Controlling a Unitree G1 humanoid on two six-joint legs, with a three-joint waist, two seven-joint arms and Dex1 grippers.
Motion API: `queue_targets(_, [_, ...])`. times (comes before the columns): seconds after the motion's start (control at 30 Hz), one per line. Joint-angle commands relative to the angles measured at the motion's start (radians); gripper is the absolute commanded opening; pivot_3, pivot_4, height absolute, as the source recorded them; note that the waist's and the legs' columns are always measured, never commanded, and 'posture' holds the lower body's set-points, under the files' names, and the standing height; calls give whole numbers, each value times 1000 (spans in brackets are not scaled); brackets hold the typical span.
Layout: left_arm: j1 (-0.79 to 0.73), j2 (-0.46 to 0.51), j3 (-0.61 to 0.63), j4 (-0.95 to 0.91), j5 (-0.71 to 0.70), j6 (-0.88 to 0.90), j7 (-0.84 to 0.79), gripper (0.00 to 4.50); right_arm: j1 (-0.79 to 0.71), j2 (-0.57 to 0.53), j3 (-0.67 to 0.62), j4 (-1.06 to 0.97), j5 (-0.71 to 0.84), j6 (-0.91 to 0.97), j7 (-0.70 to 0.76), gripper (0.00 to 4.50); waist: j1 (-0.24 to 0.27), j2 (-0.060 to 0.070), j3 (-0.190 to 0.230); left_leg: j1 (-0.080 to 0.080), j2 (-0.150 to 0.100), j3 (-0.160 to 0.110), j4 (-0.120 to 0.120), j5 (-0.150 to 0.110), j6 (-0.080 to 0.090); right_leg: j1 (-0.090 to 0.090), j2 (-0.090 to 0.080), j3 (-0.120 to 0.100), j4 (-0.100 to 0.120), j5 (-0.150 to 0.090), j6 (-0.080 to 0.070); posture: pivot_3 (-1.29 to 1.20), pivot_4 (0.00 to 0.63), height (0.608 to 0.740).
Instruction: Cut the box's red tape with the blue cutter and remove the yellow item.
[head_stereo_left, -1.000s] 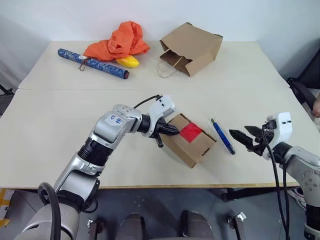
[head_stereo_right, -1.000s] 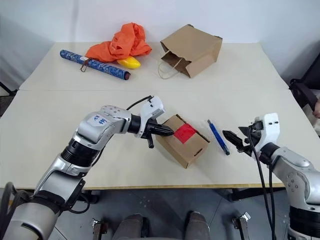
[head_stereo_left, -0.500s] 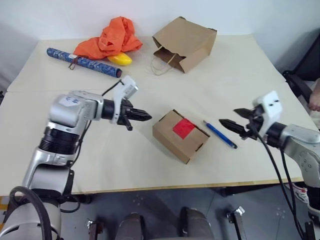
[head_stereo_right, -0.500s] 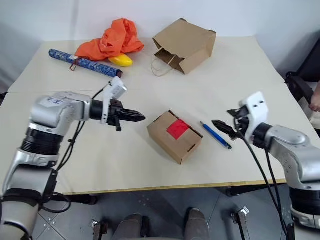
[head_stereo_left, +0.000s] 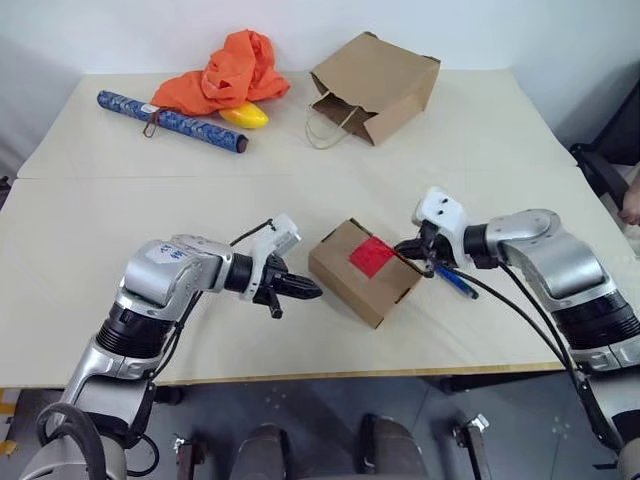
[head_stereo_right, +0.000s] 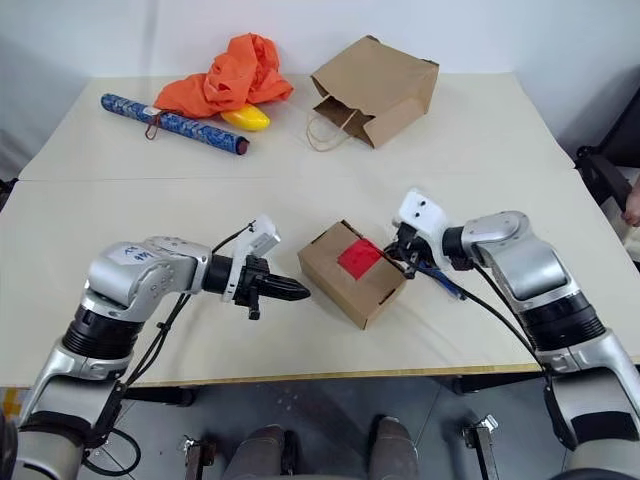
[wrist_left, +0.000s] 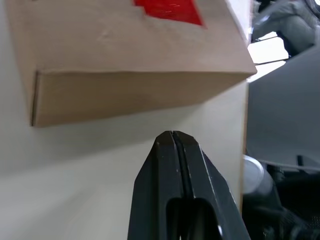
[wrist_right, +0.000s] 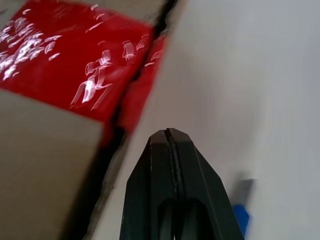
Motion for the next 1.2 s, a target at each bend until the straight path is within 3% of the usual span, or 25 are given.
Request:
queue_targets(0.03, [-1, -50, 52, 15, 16, -52, 79, 0, -31, 5, -4, -95, 42, 25, 108, 24, 0, 0, 0, 0, 0, 0, 0, 0, 0, 0, 0, 0, 0, 0, 0, 0, 150, 740])
queue_targets(0.57, [-10, 138, 55, 13, 25, -46, 0, 0, -23, 176, 24, -159, 23, 96, 112, 24, -4, 0, 0, 2, 0, 0, 0, 0, -1, -1, 0, 0, 4, 0, 0, 0, 150, 740])
queue_targets(0.9, [-34, 229, 80, 60, 44, -70, -60, 0, -30, 128, -35, -93, -64, 10, 44, 24, -4, 0, 0, 1, 0, 0, 0, 0, -1, -1, 0, 0, 4, 0, 0, 0, 150, 740])
queue_targets(1.1, [-101, 286, 83, 152, 61, -129, -115, 0, -6, 76, -117, -166, -52, 54, 1, 24, -3, 0, 0, 1, 0, 0, 0, 0, -1, -1, 0, 0, 4, 0, 0, 0, 150, 740])
queue_targets(1.2, [-181, 256, 113, 182, 21, -136, -145, 0, 8, 67, -191, -262, -8, 177, -53, 555, 1, -1, 1, 1, 0, 0, 0, 0, -1, -2, 0, 0, 5, 0, 0, 0, 150, 740])
